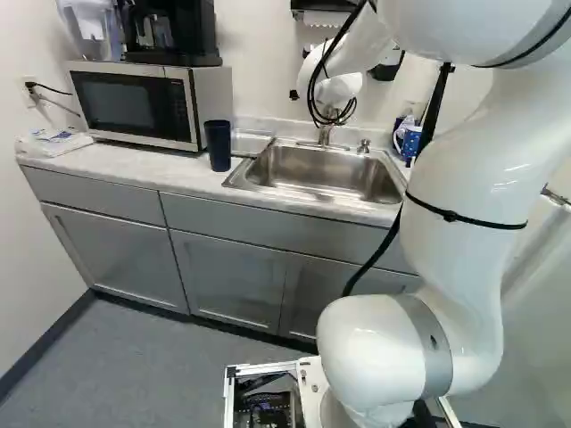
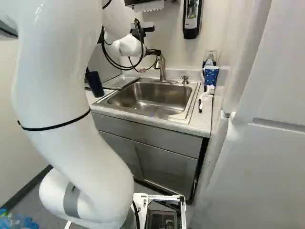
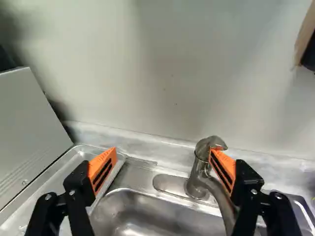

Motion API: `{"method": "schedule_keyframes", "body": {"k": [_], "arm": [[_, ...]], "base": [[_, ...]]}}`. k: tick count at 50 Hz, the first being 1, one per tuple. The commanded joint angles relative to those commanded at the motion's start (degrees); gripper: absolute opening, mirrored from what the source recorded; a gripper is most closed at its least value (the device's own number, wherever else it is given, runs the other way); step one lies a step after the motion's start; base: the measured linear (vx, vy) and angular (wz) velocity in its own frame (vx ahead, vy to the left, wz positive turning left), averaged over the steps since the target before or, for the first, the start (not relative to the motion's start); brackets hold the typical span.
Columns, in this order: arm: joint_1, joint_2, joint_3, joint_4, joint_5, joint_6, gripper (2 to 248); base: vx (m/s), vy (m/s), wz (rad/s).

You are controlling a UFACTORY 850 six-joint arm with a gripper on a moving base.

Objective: Rinse the cup and place it in the tray

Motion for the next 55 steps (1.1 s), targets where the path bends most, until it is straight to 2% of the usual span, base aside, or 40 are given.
{"method": "schedule_keyframes", "body": {"k": [18, 55], "arm": [[0.0, -0.3, -0.3, 0.0, 3.1, 0.0, 247], [0.0, -0.2, -0.2, 0.0, 2.9, 0.0, 247]], "base": [[0.000, 0.000, 0.000], [0.000, 0.000, 0.000]]}}
